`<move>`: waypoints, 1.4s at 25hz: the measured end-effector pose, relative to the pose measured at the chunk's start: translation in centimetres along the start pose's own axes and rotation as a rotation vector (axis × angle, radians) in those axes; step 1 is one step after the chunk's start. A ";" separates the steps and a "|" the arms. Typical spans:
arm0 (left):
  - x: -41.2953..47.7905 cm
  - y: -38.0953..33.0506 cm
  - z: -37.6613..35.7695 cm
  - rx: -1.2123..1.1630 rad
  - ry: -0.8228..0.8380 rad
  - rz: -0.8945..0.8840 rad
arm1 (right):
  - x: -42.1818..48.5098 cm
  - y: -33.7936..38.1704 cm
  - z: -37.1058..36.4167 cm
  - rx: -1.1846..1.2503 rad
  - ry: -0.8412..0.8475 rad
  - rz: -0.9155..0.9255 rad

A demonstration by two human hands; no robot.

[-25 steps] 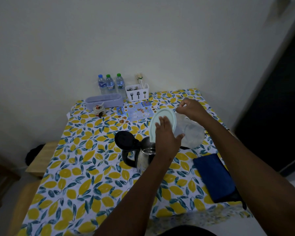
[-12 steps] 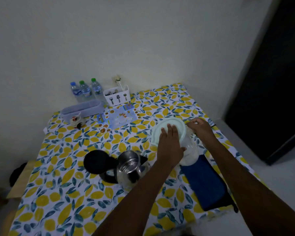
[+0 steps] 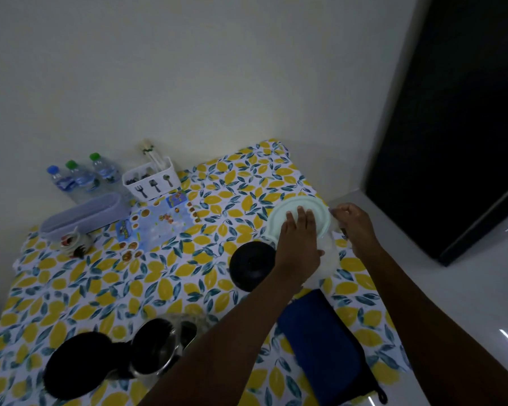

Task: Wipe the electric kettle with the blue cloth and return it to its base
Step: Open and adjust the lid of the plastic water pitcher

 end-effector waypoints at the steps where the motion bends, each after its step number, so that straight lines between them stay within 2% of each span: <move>1: 1.1 -0.1 -0.4 0.016 0.007 0.003 | 1.0 -0.4 0.1 0.005 -0.008 -0.008; 6: 3.6 0.3 -2.5 0.091 0.029 -0.040 | 3.9 -3.1 0.3 0.043 0.010 -0.035; 12: 4.4 -0.6 -3.6 0.120 -0.068 -0.184 | 5.3 -5.4 3.2 0.004 0.031 -0.007; 16: 3.9 -0.8 -3.9 0.125 -0.121 -0.183 | 4.6 -4.9 3.5 -0.090 -0.003 0.055; 20: 3.2 -0.4 -3.2 0.051 -0.122 -0.228 | 1.0 -3.9 3.1 -0.265 -0.117 0.252; 23: -0.1 1.2 -3.0 -0.030 -0.169 -0.181 | -4.3 -4.0 2.8 -0.350 -0.155 0.444; 27: -6.9 4.0 -3.3 -0.176 -0.182 -0.057 | -11.2 -5.6 0.0 -0.542 -0.001 0.587; 32: -17.7 8.4 -2.2 -0.234 -0.280 0.034 | -19.5 -7.9 -5.8 -0.640 0.290 0.519; 35: -23.5 11.9 -0.8 -0.244 -0.339 0.150 | -24.5 -8.2 -10.4 -0.654 0.482 0.557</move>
Point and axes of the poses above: each hand's wrist, its own x-axis towards the middle knuckle, its own z-axis out of the back of the hand, y = z × x, the point moved 4 cm from there along x, towards the middle knuckle, and after that the axes turned 6 degrees about x, right-handed, at the moved point
